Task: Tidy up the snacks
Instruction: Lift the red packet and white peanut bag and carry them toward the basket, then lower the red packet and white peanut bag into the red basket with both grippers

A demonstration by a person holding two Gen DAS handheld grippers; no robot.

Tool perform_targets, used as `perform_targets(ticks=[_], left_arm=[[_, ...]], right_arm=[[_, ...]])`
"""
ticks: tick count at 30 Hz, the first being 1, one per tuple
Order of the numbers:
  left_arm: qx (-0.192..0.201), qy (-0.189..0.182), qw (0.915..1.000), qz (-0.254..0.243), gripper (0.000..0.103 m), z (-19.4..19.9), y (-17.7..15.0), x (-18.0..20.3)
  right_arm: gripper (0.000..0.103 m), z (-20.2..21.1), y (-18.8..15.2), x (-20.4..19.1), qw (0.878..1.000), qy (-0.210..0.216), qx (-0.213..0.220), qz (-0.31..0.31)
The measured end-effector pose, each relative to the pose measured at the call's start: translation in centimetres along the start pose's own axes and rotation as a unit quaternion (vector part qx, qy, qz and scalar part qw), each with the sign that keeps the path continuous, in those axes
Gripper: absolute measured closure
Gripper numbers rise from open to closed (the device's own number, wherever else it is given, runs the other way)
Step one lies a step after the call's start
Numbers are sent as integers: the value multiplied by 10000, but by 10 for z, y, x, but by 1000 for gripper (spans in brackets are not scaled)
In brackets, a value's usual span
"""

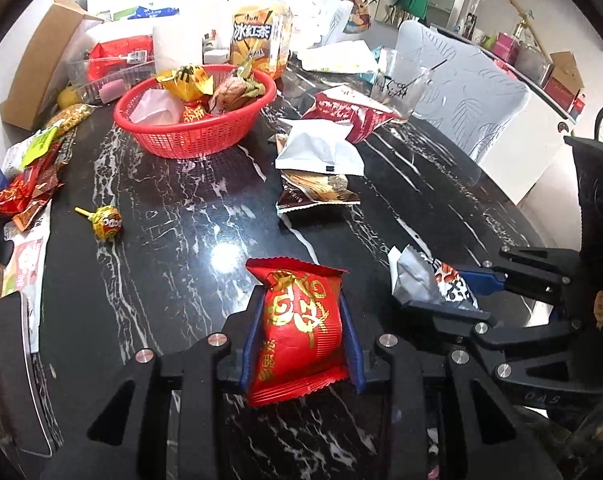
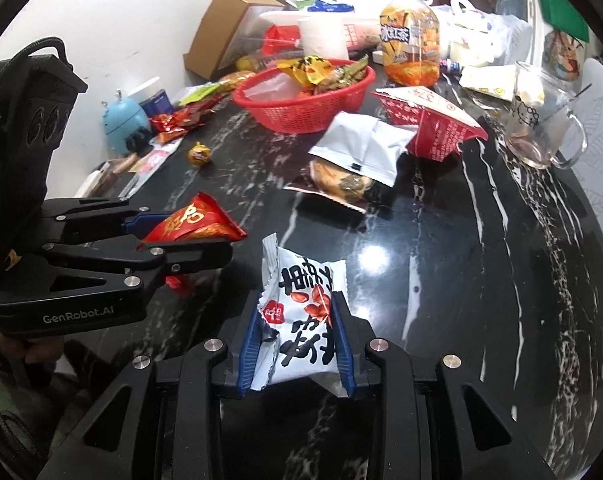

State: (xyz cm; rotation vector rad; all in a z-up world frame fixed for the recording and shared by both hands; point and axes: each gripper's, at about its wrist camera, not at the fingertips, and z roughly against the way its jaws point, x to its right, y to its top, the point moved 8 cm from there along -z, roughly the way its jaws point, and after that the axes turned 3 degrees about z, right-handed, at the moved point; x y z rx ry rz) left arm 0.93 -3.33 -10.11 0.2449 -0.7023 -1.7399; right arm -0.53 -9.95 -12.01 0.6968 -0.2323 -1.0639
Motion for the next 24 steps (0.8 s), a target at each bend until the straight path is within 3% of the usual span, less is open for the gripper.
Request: perform_targets(ticks=[12, 24], left_arm=[[543, -8, 9985, 5, 69, 40, 6, 6], [1220, 164, 9924, -73, 69, 82, 49, -3]], right_arm=[[71, 25, 5, -33, 9985, 292, 401, 232], [71, 47, 44, -51, 9933, 405, 871, 638]])
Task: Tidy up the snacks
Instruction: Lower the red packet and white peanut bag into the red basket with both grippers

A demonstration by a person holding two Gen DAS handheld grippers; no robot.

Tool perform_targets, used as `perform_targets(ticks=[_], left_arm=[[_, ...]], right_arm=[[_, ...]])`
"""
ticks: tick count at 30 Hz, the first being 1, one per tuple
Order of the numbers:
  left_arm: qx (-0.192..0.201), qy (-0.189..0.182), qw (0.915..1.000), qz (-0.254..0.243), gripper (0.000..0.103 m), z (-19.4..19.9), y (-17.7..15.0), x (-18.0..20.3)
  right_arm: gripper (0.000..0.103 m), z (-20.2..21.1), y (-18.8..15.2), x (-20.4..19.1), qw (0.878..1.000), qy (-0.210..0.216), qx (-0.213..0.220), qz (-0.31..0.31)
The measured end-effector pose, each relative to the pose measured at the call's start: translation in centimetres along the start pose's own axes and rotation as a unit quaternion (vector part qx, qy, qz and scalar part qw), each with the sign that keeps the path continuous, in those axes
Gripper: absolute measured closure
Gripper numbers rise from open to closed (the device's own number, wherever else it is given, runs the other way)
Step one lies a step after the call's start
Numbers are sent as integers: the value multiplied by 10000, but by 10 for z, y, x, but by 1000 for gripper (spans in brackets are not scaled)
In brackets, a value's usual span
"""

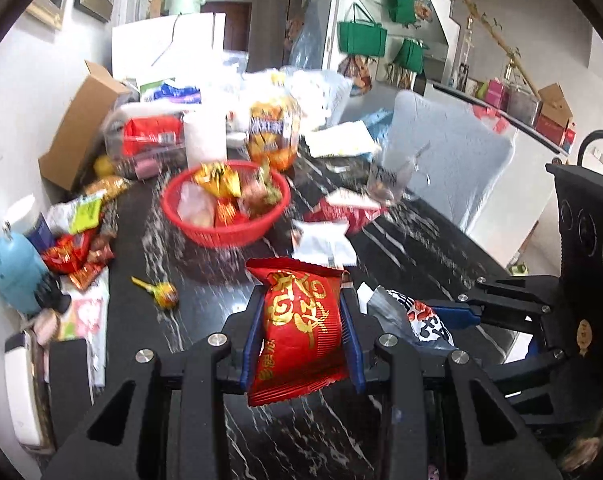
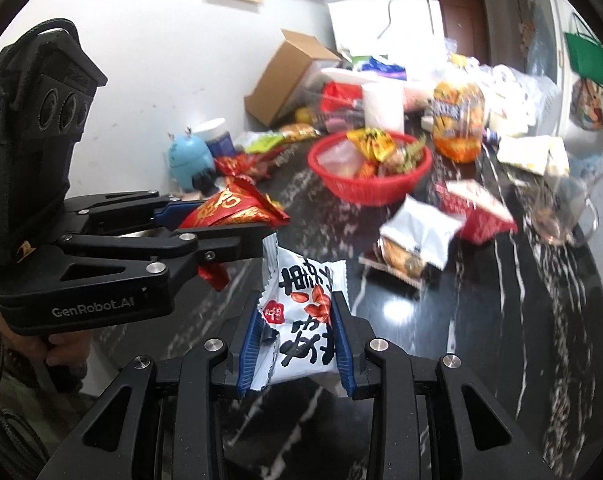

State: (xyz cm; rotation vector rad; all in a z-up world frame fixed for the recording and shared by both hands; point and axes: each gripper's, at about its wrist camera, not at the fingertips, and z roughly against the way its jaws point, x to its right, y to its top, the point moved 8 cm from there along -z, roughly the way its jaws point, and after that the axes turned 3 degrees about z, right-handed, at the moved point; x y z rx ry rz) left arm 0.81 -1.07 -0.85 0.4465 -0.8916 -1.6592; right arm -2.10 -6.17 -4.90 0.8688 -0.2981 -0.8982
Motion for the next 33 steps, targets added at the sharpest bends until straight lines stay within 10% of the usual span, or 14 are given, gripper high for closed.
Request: perform_targets(ticks=[33], left_arm=[[747, 278, 9964, -296, 69, -45, 149, -50]], right_arm=[[71, -28, 157, 77, 9957, -338, 772, 379]])
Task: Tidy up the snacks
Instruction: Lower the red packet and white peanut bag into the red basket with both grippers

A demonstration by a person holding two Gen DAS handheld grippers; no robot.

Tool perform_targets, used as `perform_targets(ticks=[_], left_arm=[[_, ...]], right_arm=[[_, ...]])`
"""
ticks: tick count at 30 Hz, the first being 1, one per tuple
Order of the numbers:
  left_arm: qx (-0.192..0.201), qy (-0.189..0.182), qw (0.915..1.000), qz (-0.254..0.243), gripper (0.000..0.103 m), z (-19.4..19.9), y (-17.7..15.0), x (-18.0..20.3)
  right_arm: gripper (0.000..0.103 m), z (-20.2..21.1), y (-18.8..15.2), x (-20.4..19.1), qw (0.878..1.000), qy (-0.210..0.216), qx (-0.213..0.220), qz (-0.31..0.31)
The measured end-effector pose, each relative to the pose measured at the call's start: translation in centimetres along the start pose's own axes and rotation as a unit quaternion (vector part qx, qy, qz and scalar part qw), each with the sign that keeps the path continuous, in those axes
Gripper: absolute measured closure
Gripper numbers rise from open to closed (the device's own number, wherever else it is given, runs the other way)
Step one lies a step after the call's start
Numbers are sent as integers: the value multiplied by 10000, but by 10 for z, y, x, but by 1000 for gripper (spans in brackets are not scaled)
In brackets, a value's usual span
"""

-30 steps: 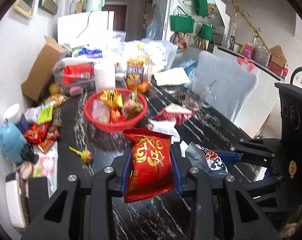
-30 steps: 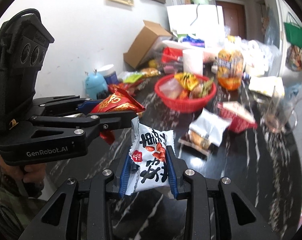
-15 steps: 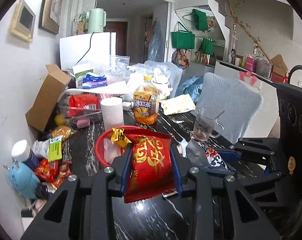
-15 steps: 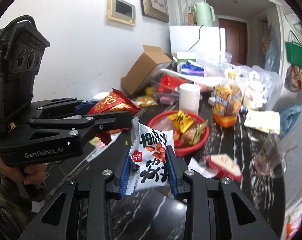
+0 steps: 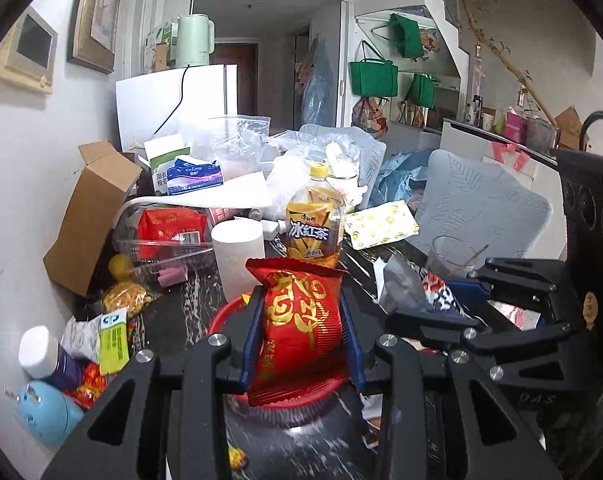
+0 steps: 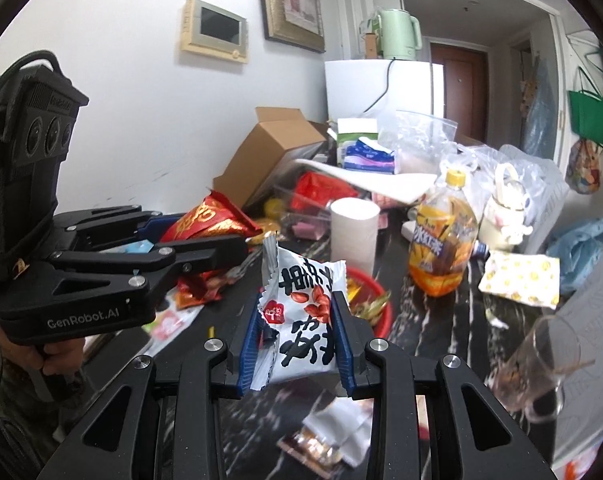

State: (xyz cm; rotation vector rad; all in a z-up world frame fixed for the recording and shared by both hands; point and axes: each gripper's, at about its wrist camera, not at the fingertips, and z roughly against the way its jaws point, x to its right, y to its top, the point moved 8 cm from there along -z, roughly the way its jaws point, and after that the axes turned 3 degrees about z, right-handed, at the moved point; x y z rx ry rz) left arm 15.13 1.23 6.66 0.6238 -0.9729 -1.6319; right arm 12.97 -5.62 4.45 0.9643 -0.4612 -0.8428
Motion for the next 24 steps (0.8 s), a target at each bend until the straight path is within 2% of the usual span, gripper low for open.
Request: perform_targets(ticks=[6, 12, 15, 21, 24], left_arm=[[-15, 134, 9999, 59, 69, -28, 13, -22], [-186, 206, 9994, 186, 69, -54, 7, -40], [-347, 36, 9991, 248, 69, -66, -4, -45], [-672, 19, 9975, 238, 69, -83, -25, -52], [-932, -207, 9952, 210, 69, -92, -37, -49]], right_arm=[[71, -27, 14, 21, 9999, -151, -43, 9], [71, -56, 22, 35, 9998, -123, -108, -57], [71, -71, 20, 36, 9998, -13, -189, -94], [71, -99, 3, 33, 9987, 72, -496, -102], [71, -105, -3, 36, 9980, 45, -611, -153]])
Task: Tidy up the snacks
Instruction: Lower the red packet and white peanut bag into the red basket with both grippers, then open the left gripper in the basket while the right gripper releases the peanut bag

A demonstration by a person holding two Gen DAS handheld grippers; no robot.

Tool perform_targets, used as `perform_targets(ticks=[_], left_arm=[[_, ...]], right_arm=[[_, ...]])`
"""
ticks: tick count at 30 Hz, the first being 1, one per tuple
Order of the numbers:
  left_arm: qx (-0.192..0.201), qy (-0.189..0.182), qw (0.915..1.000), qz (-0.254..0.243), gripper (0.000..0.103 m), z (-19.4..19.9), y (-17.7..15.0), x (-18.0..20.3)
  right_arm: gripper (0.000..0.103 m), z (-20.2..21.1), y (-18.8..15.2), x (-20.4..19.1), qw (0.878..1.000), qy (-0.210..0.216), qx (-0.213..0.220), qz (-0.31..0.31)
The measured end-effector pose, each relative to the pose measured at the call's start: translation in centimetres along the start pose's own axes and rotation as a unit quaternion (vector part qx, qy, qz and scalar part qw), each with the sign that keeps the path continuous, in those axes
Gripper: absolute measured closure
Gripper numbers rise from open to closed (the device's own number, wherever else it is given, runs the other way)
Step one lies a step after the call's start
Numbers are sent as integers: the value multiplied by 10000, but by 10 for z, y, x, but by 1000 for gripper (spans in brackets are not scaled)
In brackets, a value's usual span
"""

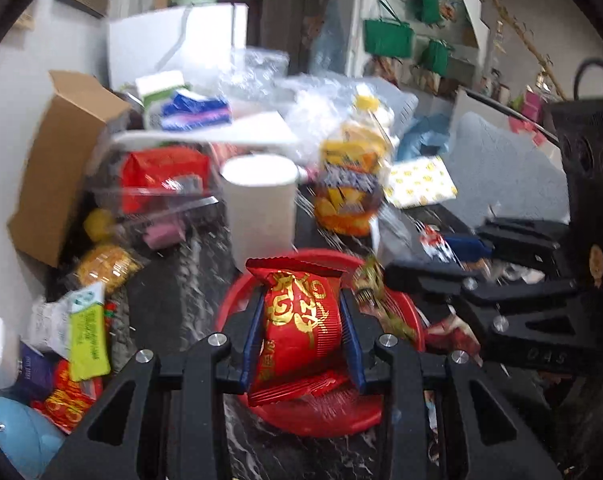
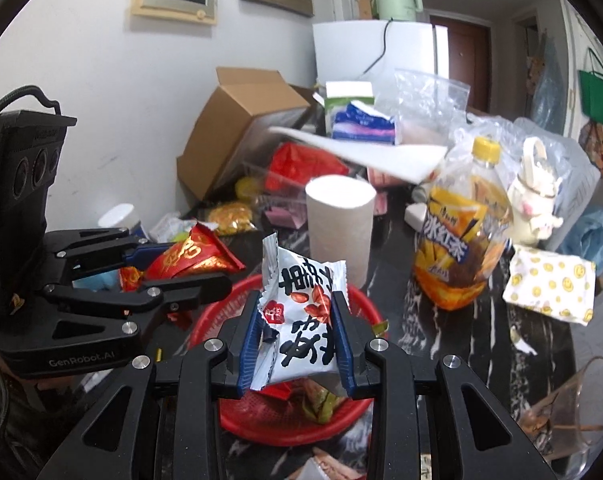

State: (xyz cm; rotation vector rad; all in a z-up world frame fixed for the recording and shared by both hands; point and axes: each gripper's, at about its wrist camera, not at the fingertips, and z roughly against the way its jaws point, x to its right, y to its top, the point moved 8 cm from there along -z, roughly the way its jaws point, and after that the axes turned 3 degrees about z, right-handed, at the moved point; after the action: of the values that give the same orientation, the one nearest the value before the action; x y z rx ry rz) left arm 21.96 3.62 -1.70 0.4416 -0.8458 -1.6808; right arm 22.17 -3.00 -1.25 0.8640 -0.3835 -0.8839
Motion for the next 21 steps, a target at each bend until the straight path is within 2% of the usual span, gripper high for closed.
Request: perform_targets(ticks=[7, 13, 18, 21], left_arm=[[-504, -125, 9986, 58, 69, -20, -22, -1], [-623, -86, 9978, 189, 69, -20, -30, -7], [-1039, -224, 9933, 445, 68, -27, -42, -12], [-1053, -213, 9924, 598, 68, -28, -45, -19]], right_arm=[[71, -8, -13, 1, 9998, -55, -185, -73], [71, -13, -20, -6, 9994, 56, -336, -31], [70, -17, -25, -14, 9988, 166, -451, 28], [70, -21, -28, -16, 9983, 243, -535, -36]])
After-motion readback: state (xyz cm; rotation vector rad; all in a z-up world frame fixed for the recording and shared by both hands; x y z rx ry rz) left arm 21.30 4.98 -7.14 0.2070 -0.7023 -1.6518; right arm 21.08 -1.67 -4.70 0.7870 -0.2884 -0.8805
